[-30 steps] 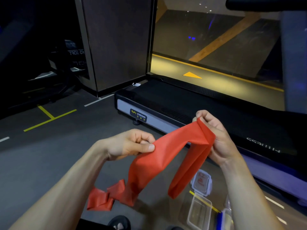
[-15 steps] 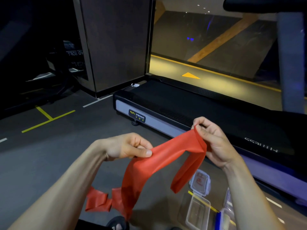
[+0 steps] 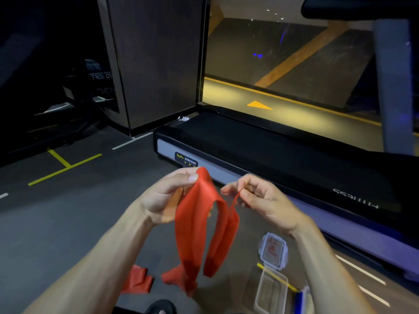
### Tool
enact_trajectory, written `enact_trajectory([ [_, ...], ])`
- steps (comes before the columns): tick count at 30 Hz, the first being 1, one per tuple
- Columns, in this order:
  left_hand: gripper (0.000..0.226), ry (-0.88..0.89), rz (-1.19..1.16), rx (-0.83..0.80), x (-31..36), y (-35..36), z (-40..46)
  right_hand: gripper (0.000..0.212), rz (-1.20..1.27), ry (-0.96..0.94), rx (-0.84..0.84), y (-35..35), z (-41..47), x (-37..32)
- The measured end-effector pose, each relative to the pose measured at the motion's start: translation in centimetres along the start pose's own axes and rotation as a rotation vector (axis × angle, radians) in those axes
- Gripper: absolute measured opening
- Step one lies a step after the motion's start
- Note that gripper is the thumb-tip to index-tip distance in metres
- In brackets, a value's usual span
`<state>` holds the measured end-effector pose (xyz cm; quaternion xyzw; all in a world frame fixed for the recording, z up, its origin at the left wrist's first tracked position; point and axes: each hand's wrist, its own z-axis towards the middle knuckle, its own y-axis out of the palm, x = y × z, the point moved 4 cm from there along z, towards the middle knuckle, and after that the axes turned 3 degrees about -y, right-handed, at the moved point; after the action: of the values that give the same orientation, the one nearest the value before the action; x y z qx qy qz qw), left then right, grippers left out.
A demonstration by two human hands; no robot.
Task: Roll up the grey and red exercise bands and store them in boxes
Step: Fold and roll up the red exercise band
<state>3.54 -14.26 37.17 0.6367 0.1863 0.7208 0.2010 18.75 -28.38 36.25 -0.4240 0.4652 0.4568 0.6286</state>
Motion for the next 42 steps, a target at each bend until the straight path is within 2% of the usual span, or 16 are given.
enact_trajectory([
  [3, 0.015, 0.011, 0.09, 0.148, -0.2, -0.4, 0.0, 0.014, 0.127, -0.024, 0.051, -0.1, -0.1, -0.6],
  [5, 0.017, -0.009, 0.119, 0.123, -0.4, -0.9, 0.1, 0.021, 0.234, -0.043, 0.076, 0.0, 0.1, -0.9],
  [7, 0.033, -0.043, 0.171, 0.109, -0.7, -1.8, 0.2, 0.029, 0.262, -0.07, 0.1, 0.3, 0.4, -1.4],
  [9, 0.036, -0.101, 0.245, 0.085, -1.2, -2.0, 0.2, 0.029, 0.264, -0.113, 0.116, 0.8, 0.6, -1.9],
  [12, 0.018, -0.185, 0.324, 0.029, -1.9, -1.5, 0.3, 0.011, 0.131, -0.141, 0.061, 2.6, 1.3, -2.1],
  [14, 0.018, -0.195, 0.39, 0.035, -2.1, -1.5, 0.4, 0.004, 0.013, -0.122, -0.027, 3.7, 1.8, -1.8],
  [16, 0.024, -0.176, 0.465, 0.058, -2.1, -1.6, 0.6, 0.003, -0.058, -0.094, -0.072, 4.1, 1.9, -1.5],
  [21, 0.018, -0.173, 0.634, 0.06, -1.7, -1.4, 0.4, 0.009, -0.291, -0.001, -0.091, 3.1, 1.4, -1.5],
  [24, 0.015, -0.218, 0.691, 0.039, -1.7, -1.7, 0.2, 0.007, -0.294, 0.023, -0.105, 2.7, 1.0, -1.7],
  [26, 0.01, -0.246, 0.733, 0.006, -2.0, -1.9, 0.1, 0.004, -0.218, -0.019, -0.071, 2.4, 1.0, -2.3],
  [29, 0.013, -0.251, 0.835, -0.021, -2.4, -2.3, 0.1, 0.004, 0.164, -0.043, 0.072, 1.3, 0.7, -2.9],
  [31, 0.022, -0.242, 0.898, 0.005, -2.5, -2.6, 0.2, 0.012, 0.349, -0.045, 0.133, 0.4, 0.6, -2.9],
  [35, 0.014, -0.178, 0.869, 0.053, -2.5, -2.4, 0.6, 0.036, 0.459, -0.052, 0.174, -0.5, 0.5, -2.5],
  [42, 0.007, -0.096, 0.88, 0.138, -2.3, -2.0, 1.1, 0.031, 0.503, -0.067, 0.184, -0.6, 0.4, -2.8],
])
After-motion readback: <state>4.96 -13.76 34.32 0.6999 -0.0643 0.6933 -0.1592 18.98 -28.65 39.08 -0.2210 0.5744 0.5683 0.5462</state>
